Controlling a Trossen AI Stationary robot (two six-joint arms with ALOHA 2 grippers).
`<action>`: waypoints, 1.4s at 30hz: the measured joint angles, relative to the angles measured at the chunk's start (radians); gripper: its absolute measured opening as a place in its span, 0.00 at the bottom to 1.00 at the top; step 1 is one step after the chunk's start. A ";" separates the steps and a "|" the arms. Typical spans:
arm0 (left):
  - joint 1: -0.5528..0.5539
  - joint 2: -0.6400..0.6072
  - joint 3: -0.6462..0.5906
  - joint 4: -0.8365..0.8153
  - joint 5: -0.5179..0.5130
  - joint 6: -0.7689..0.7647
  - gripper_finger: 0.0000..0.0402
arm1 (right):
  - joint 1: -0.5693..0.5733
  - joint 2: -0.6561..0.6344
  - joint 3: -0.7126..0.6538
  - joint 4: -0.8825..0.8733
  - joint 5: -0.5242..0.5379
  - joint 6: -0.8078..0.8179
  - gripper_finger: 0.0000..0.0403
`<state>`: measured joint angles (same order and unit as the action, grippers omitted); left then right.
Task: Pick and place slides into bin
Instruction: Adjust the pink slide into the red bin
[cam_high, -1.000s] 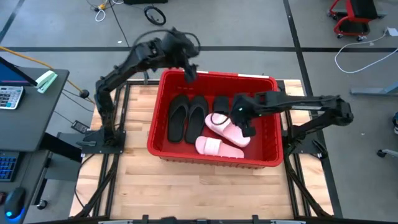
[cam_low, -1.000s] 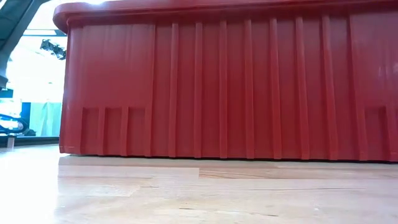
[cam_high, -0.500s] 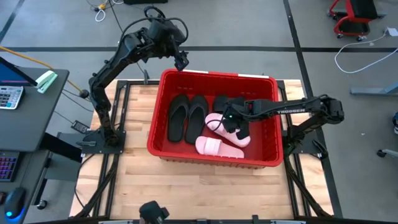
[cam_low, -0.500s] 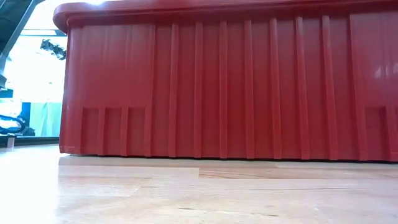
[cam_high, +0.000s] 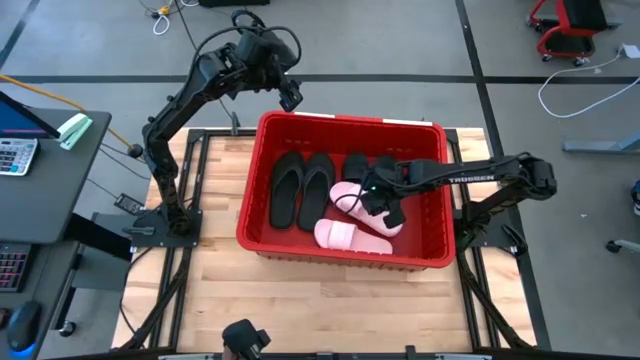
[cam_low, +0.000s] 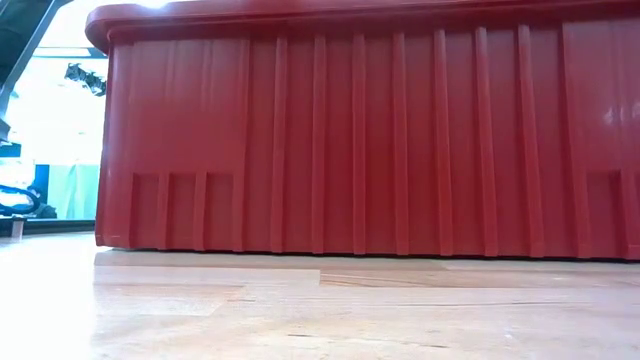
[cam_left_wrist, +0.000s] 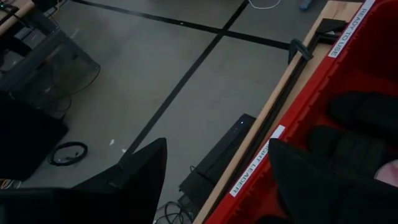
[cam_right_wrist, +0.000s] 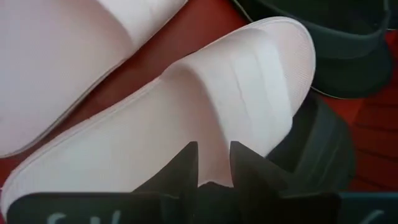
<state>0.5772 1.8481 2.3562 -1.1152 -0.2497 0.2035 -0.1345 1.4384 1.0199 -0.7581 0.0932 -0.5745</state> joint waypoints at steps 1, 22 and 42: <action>0.000 0.000 0.000 0.000 0.000 0.000 0.71 | 0.000 0.002 0.000 0.000 0.000 -0.004 0.24; -0.004 0.000 0.000 -0.005 0.000 -0.008 0.71 | -0.002 0.029 -0.113 0.238 0.038 -0.023 0.24; -0.004 0.000 0.000 -0.012 0.000 -0.009 0.71 | 0.032 -0.064 -0.103 0.314 0.037 0.045 0.02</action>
<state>0.5735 1.8481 2.3562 -1.1271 -0.2497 0.1947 -0.1025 1.3740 0.9166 -0.4441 0.1303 -0.5298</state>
